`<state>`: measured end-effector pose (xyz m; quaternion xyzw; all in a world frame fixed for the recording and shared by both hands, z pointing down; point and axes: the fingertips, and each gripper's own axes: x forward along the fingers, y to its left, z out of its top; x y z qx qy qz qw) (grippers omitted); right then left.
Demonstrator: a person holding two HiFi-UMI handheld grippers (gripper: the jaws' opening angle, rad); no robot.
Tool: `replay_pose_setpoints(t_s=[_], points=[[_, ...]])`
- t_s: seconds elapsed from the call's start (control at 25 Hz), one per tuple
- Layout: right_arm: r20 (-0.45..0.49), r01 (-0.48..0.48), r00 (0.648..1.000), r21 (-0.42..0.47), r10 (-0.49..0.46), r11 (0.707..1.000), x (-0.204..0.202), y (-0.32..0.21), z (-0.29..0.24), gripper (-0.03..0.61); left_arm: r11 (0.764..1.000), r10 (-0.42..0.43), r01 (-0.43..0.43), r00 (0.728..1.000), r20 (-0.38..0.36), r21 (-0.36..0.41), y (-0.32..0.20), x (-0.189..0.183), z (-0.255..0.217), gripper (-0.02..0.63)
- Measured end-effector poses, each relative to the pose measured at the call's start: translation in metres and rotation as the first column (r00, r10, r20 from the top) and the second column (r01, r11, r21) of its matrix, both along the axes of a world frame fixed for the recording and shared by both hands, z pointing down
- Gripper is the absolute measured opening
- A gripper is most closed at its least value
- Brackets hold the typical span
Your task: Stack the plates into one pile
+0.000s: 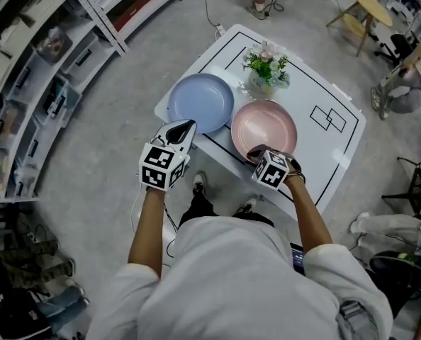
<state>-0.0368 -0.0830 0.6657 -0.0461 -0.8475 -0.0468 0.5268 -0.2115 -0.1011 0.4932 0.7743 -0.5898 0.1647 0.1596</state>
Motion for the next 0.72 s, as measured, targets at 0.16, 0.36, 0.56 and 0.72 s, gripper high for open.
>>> replay_pose_setpoints(t_s=[0.16,0.36,0.56,0.72], points=[[-0.023,-0.017,1.000,-0.008,0.016,1.000,0.001,0.000,0.009,0.133,1.000,0.010,-0.011,1.000,-0.004,-0.021,-0.004,-0.007,0.007,0.020],[0.016,-0.053,0.998,-0.034,0.053,0.998,-0.001,-0.015,-0.003,0.238,0.999,0.019,-0.020,1.000,-0.011,-0.027,-0.015,-0.019,0.013,0.020],[0.120,-0.144,0.980,-0.107,0.157,0.984,-0.012,-0.032,-0.047,0.225,0.999,0.045,-0.045,0.999,-0.013,0.005,-0.036,-0.035,0.003,0.020],[0.190,-0.194,0.960,-0.076,0.205,0.978,-0.022,-0.052,-0.084,0.203,0.997,0.064,-0.064,0.998,-0.003,0.033,-0.056,-0.052,-0.005,0.020]])
